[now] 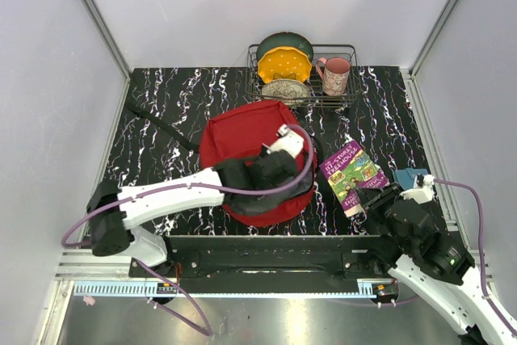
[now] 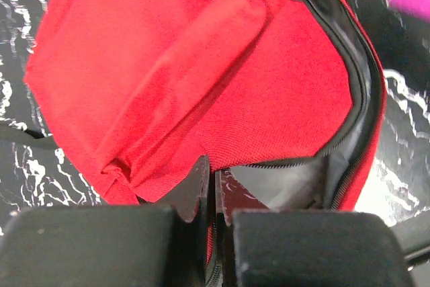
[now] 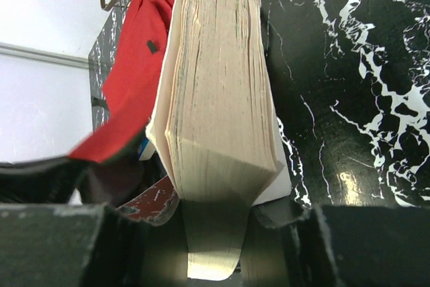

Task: Pack the student bag
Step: Place the book in the student bag.

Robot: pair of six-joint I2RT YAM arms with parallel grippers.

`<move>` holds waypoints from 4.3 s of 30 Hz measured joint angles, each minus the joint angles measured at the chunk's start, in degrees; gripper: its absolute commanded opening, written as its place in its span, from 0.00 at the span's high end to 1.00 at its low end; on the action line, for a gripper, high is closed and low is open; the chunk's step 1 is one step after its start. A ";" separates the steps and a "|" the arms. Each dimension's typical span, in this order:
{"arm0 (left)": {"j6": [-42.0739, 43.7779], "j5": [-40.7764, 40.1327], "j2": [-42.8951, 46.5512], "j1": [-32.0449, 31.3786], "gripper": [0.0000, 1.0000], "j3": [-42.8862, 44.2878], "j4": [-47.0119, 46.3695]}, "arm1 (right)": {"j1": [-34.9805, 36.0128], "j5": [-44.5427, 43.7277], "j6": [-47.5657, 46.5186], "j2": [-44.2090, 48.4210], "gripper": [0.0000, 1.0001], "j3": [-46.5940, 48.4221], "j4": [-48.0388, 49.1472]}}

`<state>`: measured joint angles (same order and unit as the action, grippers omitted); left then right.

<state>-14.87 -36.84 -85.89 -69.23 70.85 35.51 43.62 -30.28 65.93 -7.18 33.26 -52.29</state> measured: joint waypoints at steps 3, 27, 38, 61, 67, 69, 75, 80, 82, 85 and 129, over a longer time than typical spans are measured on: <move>-0.48 0.02 3.61 3.26 1.00 1.95 0.31 | 0.00 1.97 0.15 1.01 0.94 0.17 -0.48; -4.70 4.31 8.50 6.19 1.00 4.35 0.22 | 0.00 28.50 5.55 0.28 1.00 -8.22 21.97; -5.25 4.44 7.89 7.54 1.00 5.20 -0.24 | 0.00 32.81 8.20 -7.87 1.00 -12.39 28.17; -8.72 10.01 6.88 10.56 1.00 6.88 0.33 | 0.00 38.60 17.27 -5.64 1.00 -20.04 33.88; -8.68 11.47 10.01 10.67 1.00 6.14 0.37 | 0.00 36.87 18.05 -18.73 1.00 -20.22 44.02; -8.66 11.65 10.86 10.71 1.00 5.99 0.37 | 0.00 36.79 18.10 -22.40 1.00 -20.22 49.22; -8.66 12.41 11.47 10.73 1.00 5.42 0.35 | 0.00 37.00 18.12 -28.98 1.00 -19.43 58.99; -8.66 12.85 11.52 10.73 1.00 5.40 0.33 | 0.00 35.36 18.56 -30.69 1.00 -19.43 64.13; -8.63 12.90 11.54 10.73 1.00 5.40 0.33 | 0.00 34.18 19.15 -32.22 1.00 -19.43 67.54; -8.50 12.92 11.61 10.73 1.00 5.40 0.33 | 0.00 33.77 18.99 -33.09 1.00 -18.21 67.47; -5.86 17.31 13.53 10.91 1.00 7.39 5.09 | 9.27 4.83 12.15 -83.49 0.96 -4.52 104.13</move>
<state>-20.73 -19.53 -72.36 -58.33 78.24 40.60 52.88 -25.45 78.08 -90.67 28.73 51.83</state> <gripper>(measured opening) 0.035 0.330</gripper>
